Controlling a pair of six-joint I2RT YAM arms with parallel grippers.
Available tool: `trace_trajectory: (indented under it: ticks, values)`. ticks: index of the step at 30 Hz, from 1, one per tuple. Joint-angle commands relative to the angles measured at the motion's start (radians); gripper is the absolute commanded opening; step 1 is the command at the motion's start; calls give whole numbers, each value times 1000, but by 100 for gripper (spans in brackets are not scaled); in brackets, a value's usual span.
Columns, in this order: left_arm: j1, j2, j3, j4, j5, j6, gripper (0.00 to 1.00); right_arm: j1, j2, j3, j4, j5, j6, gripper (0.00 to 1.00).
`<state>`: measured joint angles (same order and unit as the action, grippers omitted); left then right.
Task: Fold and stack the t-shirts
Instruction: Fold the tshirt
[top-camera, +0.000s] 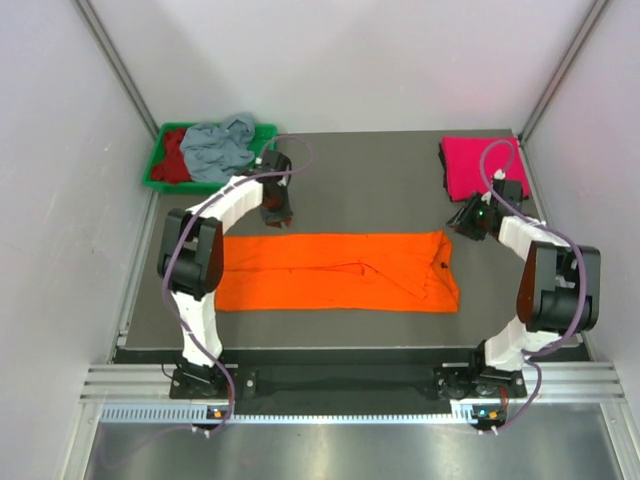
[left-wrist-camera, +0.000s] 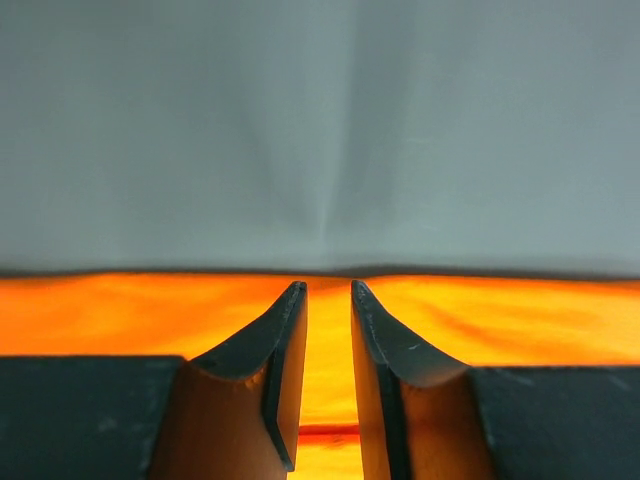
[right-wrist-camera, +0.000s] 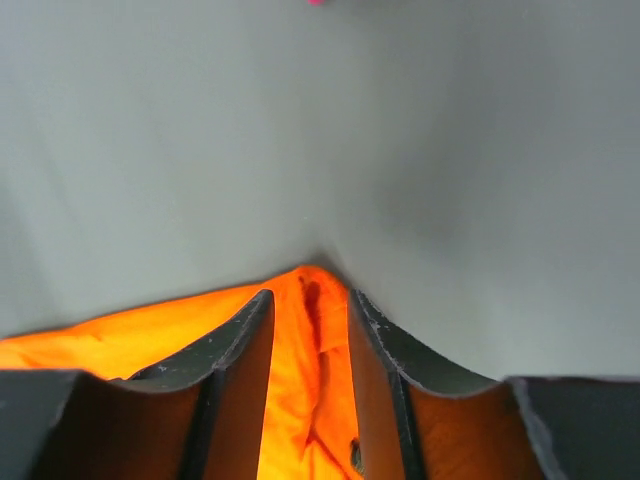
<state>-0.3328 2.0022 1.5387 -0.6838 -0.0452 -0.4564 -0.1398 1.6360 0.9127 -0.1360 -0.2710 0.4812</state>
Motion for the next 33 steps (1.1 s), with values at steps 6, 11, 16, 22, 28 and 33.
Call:
trace_trajectory:
  ticks: [6, 11, 16, 22, 28, 33]
  values:
    - [276, -175, -159, 35, -65, 27, 28, 9, -177, 46, -126, 18, 16, 38]
    - [365, -197, -206, 61, -71, 67, 29, 26, -185, 35, -123, -30, 13, 39]
    - [380, -160, -206, 82, -62, 105, 29, 26, -176, 29, -123, -50, -1, 39]
    - [391, -128, -229, 104, -35, 128, 28, 26, -183, 17, -108, -63, -9, 40]
    - [393, -77, -223, 116, -36, 130, 27, 26, -182, 14, -103, -70, -15, 40]
    - [396, -16, -180, 102, -35, 119, 25, 26, -179, 0, -113, -70, -18, 41]
